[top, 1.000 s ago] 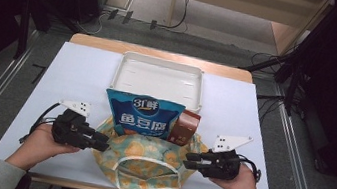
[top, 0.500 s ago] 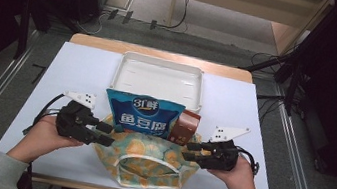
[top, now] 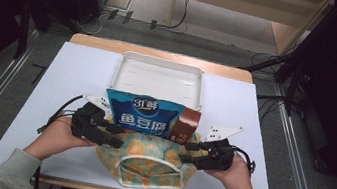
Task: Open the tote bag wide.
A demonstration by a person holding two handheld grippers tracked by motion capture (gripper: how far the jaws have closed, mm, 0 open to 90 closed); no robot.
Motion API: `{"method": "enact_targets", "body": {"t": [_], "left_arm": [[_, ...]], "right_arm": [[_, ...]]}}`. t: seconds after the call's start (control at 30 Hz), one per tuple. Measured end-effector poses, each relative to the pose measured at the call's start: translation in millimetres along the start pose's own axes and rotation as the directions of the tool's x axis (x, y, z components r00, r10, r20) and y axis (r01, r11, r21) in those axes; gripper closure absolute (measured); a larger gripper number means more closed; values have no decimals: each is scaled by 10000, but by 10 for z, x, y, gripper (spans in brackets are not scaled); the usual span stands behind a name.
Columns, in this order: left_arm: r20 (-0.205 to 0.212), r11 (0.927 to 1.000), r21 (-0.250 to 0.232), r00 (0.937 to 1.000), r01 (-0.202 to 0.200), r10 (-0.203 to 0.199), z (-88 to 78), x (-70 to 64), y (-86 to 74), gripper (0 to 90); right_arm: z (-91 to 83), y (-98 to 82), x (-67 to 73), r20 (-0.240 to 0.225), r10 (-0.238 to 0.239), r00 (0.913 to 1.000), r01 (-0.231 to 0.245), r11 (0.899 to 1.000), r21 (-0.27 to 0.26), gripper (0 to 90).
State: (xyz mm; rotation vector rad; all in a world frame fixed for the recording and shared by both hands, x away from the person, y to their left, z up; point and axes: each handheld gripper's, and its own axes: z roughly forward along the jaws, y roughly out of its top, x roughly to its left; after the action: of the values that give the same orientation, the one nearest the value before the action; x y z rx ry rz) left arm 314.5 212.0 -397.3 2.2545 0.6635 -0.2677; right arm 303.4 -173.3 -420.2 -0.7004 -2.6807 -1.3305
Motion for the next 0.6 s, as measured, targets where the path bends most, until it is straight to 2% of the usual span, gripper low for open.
{"method": "enact_targets", "body": {"t": [0.07,0.1,0.13,0.2,0.3,0.33,0.4,0.43,0.47,0.53,0.6], "left_arm": [[64,10000,69,10000,9,-10,28,11,-17,500],[41,10000,60,10000,58,-58,39,10,-23,555],[84,9999,87,9999,76,-76,50,13,-30,555],[55,9999,93,10000,55,-55,68,13,-42,612],[101,9999,99,9999,57,-58,89,15,-56,702],[131,9999,108,9999,75,-76,94,15,-59,744],[125,9999,86,9999,75,-76,100,13,-64,764],[153,9999,103,9998,92,-93,99,12,-63,819],[161,9999,105,9998,98,-100,98,11,-63,819],[224,9999,52,9997,98,-100,101,7,-67,877],[312,9999,49,9994,131,-132,97,2,-69,900]], "right_arm": [[29,2,4,3,-41,10000,41,9999,118,515],[57,5,11,30,-81,10000,80,9998,180,522],[57,5,11,30,-81,10000,80,9998,180,522],[84,11,21,51,-102,9999,101,9995,293,528],[99,21,21,-13,-163,9999,163,9998,139,558],[94,19,28,-99,-103,9999,105,9998,139,602],[94,17,27,-159,-101,9998,103,9999,121,626],[87,13,43,-195,-143,9997,144,9999,78,708],[87,13,43,-195,-143,9997,144,9999,78,708],[63,8,52,-226,-144,9996,146,9998,102,820],[63,4,51,-215,-149,9997,152,9998,142,880]]}}
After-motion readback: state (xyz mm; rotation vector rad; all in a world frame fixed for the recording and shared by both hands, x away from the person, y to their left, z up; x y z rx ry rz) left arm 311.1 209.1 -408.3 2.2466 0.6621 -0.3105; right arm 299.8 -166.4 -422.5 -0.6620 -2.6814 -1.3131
